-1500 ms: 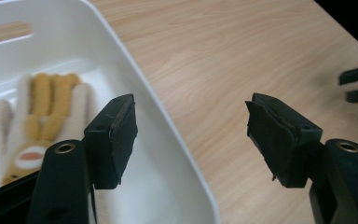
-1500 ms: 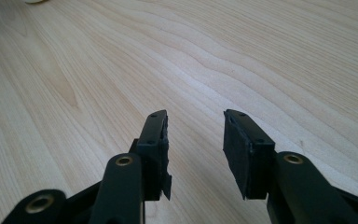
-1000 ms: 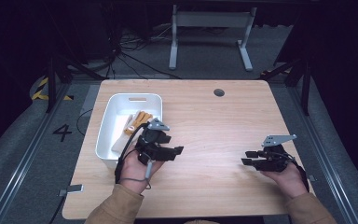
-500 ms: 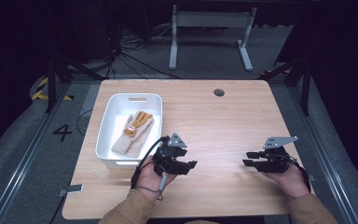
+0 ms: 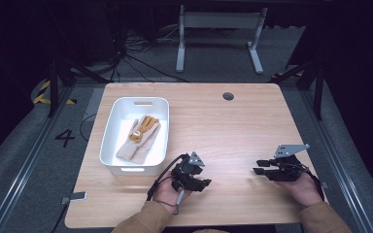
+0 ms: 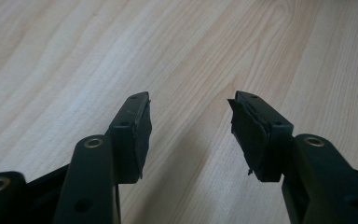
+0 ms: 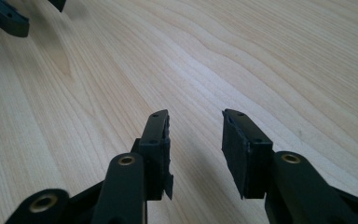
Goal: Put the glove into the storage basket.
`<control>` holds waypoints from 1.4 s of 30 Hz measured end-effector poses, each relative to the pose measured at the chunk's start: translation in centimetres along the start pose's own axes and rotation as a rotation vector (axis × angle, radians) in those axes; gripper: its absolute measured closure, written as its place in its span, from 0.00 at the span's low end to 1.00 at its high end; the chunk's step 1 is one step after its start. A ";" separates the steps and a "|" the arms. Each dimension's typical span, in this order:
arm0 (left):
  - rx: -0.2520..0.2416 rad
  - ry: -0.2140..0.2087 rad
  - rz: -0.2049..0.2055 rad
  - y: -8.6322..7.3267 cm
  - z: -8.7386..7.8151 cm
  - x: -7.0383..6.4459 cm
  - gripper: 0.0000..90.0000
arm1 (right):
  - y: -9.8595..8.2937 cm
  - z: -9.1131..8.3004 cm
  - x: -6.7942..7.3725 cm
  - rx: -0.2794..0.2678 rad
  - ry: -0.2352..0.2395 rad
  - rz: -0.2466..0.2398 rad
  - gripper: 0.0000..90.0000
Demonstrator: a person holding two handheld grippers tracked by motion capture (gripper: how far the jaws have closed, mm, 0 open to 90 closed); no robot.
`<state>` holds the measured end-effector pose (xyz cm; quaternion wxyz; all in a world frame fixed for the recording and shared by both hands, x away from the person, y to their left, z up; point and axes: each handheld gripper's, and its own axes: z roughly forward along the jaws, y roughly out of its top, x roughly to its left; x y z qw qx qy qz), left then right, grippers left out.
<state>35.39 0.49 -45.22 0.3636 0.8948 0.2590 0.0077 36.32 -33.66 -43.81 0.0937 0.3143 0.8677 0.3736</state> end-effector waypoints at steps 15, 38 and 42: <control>0.008 0.018 0.092 -0.5 1.1 -0.8 0.49 | -0.6 1.0 0.4 0.013 0.004 -0.024 0.68; -0.017 0.017 0.096 -0.4 0.3 -0.9 0.48 | -0.7 1.4 0.9 0.022 -0.002 -0.038 0.68; -0.022 0.021 0.097 -0.4 0.2 -0.9 0.48 | -0.6 1.4 0.8 0.019 -0.004 -0.034 0.67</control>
